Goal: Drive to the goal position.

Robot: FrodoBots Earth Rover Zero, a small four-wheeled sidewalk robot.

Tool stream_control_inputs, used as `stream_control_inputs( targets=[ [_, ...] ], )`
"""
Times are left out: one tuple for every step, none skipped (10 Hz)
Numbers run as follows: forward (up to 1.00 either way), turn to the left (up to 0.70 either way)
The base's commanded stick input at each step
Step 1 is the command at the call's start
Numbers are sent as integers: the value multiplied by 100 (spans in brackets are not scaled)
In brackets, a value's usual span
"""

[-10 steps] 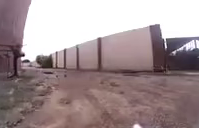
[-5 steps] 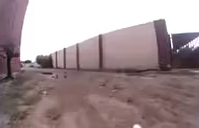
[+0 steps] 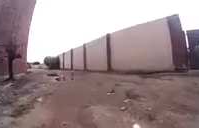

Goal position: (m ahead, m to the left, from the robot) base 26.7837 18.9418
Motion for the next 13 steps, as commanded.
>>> stream_control_inputs(
  targets=[
    [100,0],
    [100,0],
    [100,0],
    [100,0],
    [100,0],
    [100,0],
    [100,0],
    [100,0],
    [100,0],
    [100,0],
    [100,0],
    [100,0],
    [100,4]
  ],
)
